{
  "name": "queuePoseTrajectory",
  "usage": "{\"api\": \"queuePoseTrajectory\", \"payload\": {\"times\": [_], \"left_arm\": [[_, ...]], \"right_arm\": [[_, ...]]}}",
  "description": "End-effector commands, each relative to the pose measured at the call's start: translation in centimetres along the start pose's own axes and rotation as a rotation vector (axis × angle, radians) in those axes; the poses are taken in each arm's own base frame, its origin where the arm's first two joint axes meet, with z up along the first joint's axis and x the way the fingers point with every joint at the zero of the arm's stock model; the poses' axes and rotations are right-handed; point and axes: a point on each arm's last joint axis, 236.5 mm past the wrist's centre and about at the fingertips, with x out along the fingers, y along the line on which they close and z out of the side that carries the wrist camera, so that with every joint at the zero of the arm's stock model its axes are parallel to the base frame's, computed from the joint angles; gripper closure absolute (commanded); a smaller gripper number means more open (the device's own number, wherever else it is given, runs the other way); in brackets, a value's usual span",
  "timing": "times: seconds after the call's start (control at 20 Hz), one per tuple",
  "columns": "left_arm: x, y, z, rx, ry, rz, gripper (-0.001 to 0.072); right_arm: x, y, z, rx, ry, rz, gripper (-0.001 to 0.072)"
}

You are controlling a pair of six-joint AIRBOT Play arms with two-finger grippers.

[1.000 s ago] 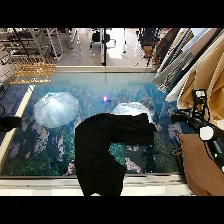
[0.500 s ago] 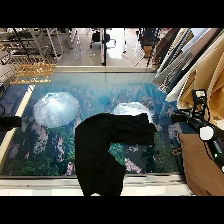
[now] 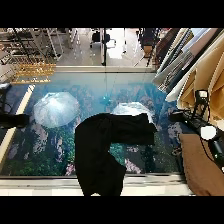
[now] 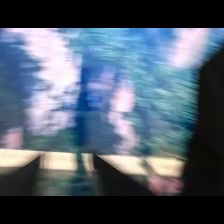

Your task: Fold the clothes and pants, and hang the long-sleeved shirts on hangers.

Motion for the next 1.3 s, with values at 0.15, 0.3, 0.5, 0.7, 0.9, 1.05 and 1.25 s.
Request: {"api": "queuePoseTrajectory", "payload": {"times": [0.15, 0.3, 0.5, 0.7, 0.9, 1.05, 1.25], "left_arm": [[2.7, -15.7, -6.5, 0.087, 0.114, -0.585, 0.0258], [5.3, -18.7, -13.3, 0.230, 0.214, -0.531, 0.0256], [6.9, -21.9, -21.8, 0.427, 0.393, -0.517, 0.0033], [9.8, -20.3, -23.8, 0.455, 0.451, -0.318, 0.0033], [12.9, -20.9, -22.9, 0.401, 0.428, -0.289, 0.0228], [11.9, -21.1, -19.8, 0.485, 0.345, -0.295, 0.0698], [5.1, -15.3, -5.2, 0.460, 0.003, -0.094, 0.0699]], "right_arm": [[-1.4, 5.7, -5.4, 0.139, 0.249, 0.227, 0.0302], [-3.4, 8.9, -8.5, 0.173, 0.410, 0.361, 0.0302], [-4.4, 11.1, -11.6, 0.205, 0.574, 0.461, 0.0297], [-1.7, 12.1, -13.8, 0.232, 0.645, 0.458, 0.0158], [1.8, 11.1, -15.5, 0.197, 0.644, 0.412, -0.0001], [3.4, 8.1, -15.2, -0.049, 0.575, 0.344, 0.0000], [5.6, 3.0, -11.7, -0.335, 0.447, 0.169, 0.0000]]}}
